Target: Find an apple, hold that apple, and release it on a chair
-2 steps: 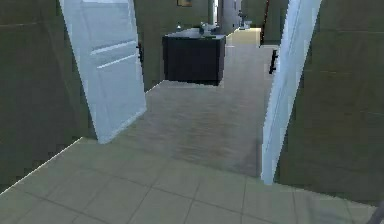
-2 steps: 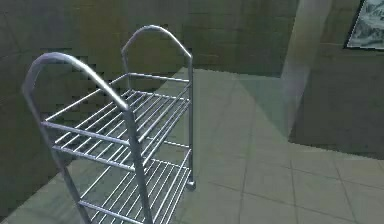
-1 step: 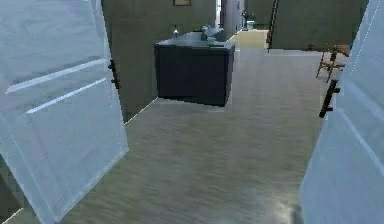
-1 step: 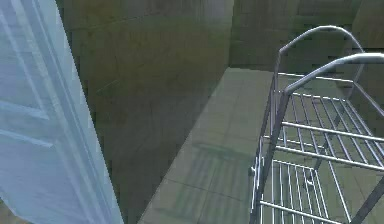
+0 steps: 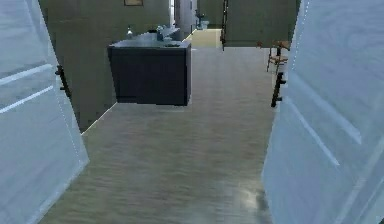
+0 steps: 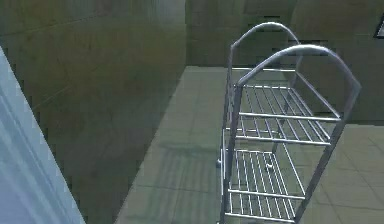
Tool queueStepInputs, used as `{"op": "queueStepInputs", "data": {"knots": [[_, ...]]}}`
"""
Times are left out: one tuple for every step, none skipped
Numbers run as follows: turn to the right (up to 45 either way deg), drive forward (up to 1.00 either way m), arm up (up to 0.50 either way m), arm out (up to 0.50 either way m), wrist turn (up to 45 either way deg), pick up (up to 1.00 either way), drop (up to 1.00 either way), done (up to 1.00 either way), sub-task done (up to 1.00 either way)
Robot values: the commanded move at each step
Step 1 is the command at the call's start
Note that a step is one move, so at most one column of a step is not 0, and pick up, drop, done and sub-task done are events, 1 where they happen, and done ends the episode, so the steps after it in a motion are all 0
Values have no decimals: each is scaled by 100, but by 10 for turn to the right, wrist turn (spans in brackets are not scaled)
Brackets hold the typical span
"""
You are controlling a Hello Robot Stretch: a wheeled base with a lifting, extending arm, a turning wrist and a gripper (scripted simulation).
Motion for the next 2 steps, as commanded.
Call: {"op": "queueStepInputs", "data": {"knots": [[0, 20, 0, 0, 0, 0, 0, 0, 0], [0, 100, 0, 0, 0, 0, 0, 0, 0]]}}
